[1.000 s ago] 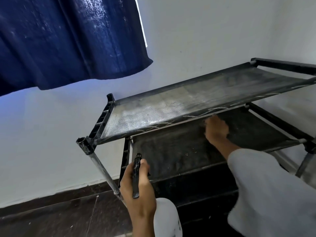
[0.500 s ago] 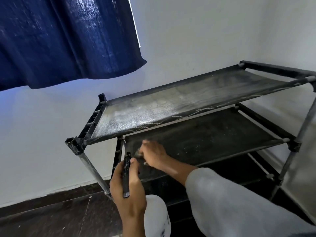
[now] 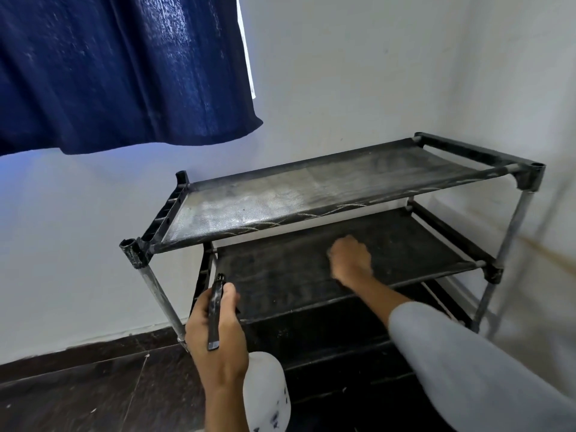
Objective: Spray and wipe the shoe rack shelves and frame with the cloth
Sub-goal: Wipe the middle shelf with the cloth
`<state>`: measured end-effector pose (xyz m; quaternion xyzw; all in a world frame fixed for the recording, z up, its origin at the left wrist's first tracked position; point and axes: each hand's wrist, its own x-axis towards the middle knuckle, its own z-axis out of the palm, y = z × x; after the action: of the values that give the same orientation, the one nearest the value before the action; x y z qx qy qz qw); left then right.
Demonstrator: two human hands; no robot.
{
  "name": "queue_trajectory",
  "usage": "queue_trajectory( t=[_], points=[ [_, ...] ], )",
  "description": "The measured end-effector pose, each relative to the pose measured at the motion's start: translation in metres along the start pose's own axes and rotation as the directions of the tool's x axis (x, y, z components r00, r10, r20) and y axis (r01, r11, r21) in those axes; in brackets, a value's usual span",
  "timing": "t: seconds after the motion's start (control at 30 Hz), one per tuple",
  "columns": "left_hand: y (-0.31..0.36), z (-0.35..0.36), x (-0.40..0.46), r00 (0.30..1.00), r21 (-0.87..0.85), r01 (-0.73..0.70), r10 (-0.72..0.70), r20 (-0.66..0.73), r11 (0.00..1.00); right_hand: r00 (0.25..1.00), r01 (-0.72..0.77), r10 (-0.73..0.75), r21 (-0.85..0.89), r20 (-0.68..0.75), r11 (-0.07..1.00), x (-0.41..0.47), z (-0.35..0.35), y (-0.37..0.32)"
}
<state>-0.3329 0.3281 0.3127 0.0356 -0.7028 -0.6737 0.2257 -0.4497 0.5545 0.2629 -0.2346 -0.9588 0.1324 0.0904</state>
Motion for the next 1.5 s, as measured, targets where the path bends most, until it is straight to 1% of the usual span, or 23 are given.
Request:
queue_trajectory(
  t=[0.07, 0.13, 0.17, 0.23, 0.3, 0.33, 0.37, 0.4, 0.5, 0.6, 0.67, 0.77, 0.83, 0.9, 0.97, 1.03, 1.1, 1.17, 1.23, 1.3, 1.37, 1.43, 1.5],
  points=[
    [0.0, -0.001, 0.0, 1.0, -0.004, 0.003, -0.003, -0.003, 1.0, 0.988, 0.151, -0.152, 0.042, 0.017, 0.988, -0.018, 0.012, -0.044],
    [-0.001, -0.001, 0.0, 1.0, 0.006, 0.009, -0.009, -0.006, 1.0, 0.936, 0.339, -0.347, 0.114, 0.055, 0.934, -0.04, 0.02, -0.087],
    [-0.001, -0.001, 0.0, 1.0, 0.012, 0.009, -0.009, -0.004, 1.0, 0.891, 0.43, -0.446, 0.16, 0.08, 0.888, -0.053, 0.021, -0.104],
    [0.001, -0.001, 0.0, 1.0, 0.014, -0.004, 0.004, 0.001, 1.0, 0.773, 0.591, -0.625, 0.233, 0.111, 0.772, -0.074, 0.019, -0.125],
    [0.003, -0.001, 0.0, 0.999, 0.022, -0.03, 0.029, 0.014, 0.999, 0.665, 0.691, -0.737, 0.271, 0.126, 0.67, -0.079, 0.016, -0.126],
    [0.003, -0.001, -0.001, 0.999, 0.028, -0.04, 0.039, 0.021, 0.999, 0.635, 0.707, -0.759, 0.287, 0.144, 0.646, -0.076, 0.013, -0.12],
    [0.004, 0.0, -0.002, 0.999, 0.031, -0.044, 0.044, 0.025, 0.999, 0.629, 0.695, -0.757, 0.31, 0.175, 0.649, -0.071, 0.01, -0.113],
    [0.004, 0.0, -0.003, 0.999, 0.03, -0.044, 0.043, 0.026, 0.999, 0.643, 0.66, -0.736, 0.333, 0.215, 0.674, -0.063, 0.007, -0.103],
    [0.005, 0.001, -0.004, 0.999, 0.003, -0.022, 0.022, 0.027, 1.0, 0.744, 0.512, -0.598, 0.32, 0.297, 0.797, -0.037, -0.006, -0.055],
    [0.006, 0.002, -0.007, 0.999, -0.012, -0.013, 0.014, 0.033, 1.0, 0.873, 0.342, -0.415, 0.283, 0.257, 0.896, -0.018, -0.024, 0.012],
    [0.006, 0.002, -0.007, 0.999, -0.022, -0.015, 0.016, 0.045, 1.0, 0.931, 0.252, -0.299, 0.224, 0.208, 0.941, -0.01, -0.036, 0.051],
    [0.003, 0.004, -0.005, 0.998, -0.021, 0.019, -0.017, 0.068, 1.0, 0.974, 0.148, -0.161, 0.09, 0.162, 0.985, 0.001, -0.048, 0.086],
    [0.001, 0.002, -0.003, 0.997, -0.031, 0.043, -0.041, 0.065, 0.999, 0.977, 0.158, -0.162, 0.037, 0.14, 0.987, 0.004, -0.047, 0.083],
    [0.0, 0.001, -0.002, 0.997, -0.047, 0.063, -0.061, 0.049, 0.997, 0.959, 0.238, -0.243, 0.046, 0.148, 0.97, 0.002, -0.04, 0.06],
    [-0.002, 0.0, -0.001, 0.996, -0.05, 0.082, -0.08, 0.04, 0.995, 0.904, 0.347, -0.373, 0.153, 0.208, 0.925, -0.006, -0.029, 0.023],
    [-0.005, 0.001, -0.002, 0.994, -0.047, 0.101, -0.1, 0.038, 0.994, 0.797, 0.462, -0.539, 0.298, 0.274, 0.835, -0.019, -0.016, -0.022],
    [-0.006, 0.0, -0.003, 0.991, -0.046, 0.131, -0.129, 0.03, 0.99, 0.673, 0.561, -0.68, 0.398, 0.292, 0.726, -0.035, -0.003, -0.069],
    [-0.007, -0.001, -0.003, 0.988, -0.052, 0.155, -0.155, 0.011, 0.987, 0.557, 0.648, -0.767, 0.411, 0.32, 0.642, -0.048, 0.006, -0.106],
    [-0.006, -0.001, -0.001, 0.99, -0.048, 0.138, -0.138, -0.003, 0.989, 0.486, 0.691, -0.797, 0.399, 0.359, 0.602, -0.05, 0.01, -0.121],
    [-0.004, -0.002, -0.001, 0.991, -0.048, 0.131, -0.131, -0.006, 0.99, 0.478, 0.663, -0.778, 0.413, 0.408, 0.624, -0.044, 0.005, -0.112],
    [-0.005, -0.004, -0.001, 0.991, -0.067, 0.137, -0.137, 0.003, 0.988, 0.507, 0.613, -0.737, 0.415, 0.446, 0.673, -0.034, -0.006, -0.084],
    [-0.006, -0.006, -0.001, 0.991, -0.069, 0.135, -0.135, 0.002, 0.988, 0.535, 0.62, -0.714, 0.364, 0.451, 0.695, -0.022, -0.021, -0.044],
    [-0.006, -0.009, -0.001, 0.989, -0.066, 0.143, -0.144, -0.013, 0.988, 0.573, 0.638, -0.678, 0.269, 0.462, 0.722, -0.009, -0.042, 0.005]
  ],
)
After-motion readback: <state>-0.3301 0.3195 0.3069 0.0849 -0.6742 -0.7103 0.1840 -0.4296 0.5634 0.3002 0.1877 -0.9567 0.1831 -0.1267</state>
